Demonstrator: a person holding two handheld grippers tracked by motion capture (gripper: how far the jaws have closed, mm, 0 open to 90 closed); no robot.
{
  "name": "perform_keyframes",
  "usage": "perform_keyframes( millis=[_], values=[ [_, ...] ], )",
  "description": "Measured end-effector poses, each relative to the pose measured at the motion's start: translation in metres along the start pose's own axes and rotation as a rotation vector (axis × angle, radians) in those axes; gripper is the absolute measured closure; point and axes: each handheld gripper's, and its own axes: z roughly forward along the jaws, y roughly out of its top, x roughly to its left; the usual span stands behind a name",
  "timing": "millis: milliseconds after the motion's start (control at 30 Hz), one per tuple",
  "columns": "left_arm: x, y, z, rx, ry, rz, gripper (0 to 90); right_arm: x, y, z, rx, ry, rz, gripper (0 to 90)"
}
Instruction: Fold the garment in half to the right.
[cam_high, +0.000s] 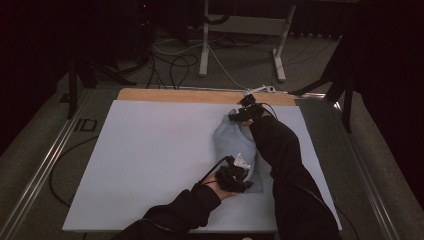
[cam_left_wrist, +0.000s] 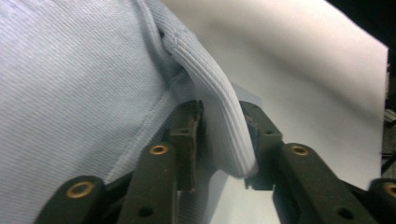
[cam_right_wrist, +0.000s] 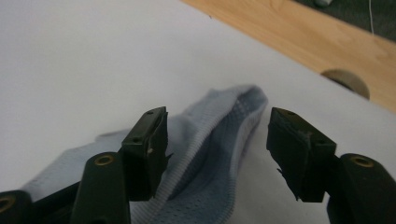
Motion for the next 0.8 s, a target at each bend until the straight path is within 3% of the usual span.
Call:
perform_keyframes(
  millis=[233,400,600,667,733,767,800],
  values=[
    [-0.005,0.000,0.006,-0.010,-0.051,0.001,51.4,-0.010,-0.009,0.009,0.061,-0.013,0.043,41.8],
    [-0.005,-0.002,0.004,-0.043,-0.065,0.016,42.7,-0.014,-0.018,0.015,0.106,0.020,0.045,54.6],
    [-0.001,-0.004,-0.003,-0.103,-0.085,-0.019,30.8,-0.013,-0.023,0.017,0.109,0.016,0.061,71.9],
    [-0.001,-0.005,-0.006,-0.117,-0.089,0.019,22.4,-0.013,-0.024,0.016,0.104,0.010,0.053,77.9],
    [-0.001,-0.005,-0.006,-0.117,-0.089,0.019,18.7,-0.013,-0.024,0.015,0.104,0.011,0.048,77.9],
    [-0.001,-0.006,-0.010,-0.113,-0.070,0.054,14.2,-0.012,-0.023,0.014,0.106,0.002,0.022,83.6],
    [0.000,-0.007,-0.011,-0.113,-0.066,0.055,11.5,-0.011,-0.022,0.013,0.100,0.001,0.019,84.5]
  ],
)
